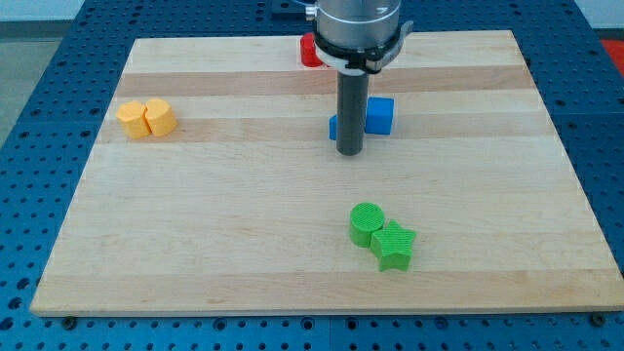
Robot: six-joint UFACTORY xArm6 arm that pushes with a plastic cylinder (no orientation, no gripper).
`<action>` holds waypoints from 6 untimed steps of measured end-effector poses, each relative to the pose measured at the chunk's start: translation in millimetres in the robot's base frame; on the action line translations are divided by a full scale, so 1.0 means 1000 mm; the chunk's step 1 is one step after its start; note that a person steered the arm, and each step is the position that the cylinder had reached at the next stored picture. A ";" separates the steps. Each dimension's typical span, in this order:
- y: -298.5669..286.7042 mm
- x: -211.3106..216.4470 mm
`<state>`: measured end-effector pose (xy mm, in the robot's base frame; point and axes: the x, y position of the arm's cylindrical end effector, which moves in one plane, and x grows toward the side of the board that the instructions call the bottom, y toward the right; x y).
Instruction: Move your arm to the right of red star
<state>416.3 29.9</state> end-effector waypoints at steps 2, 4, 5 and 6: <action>0.003 0.003; 0.154 0.003; 0.224 -0.044; 0.250 -0.105</action>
<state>310.9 280.1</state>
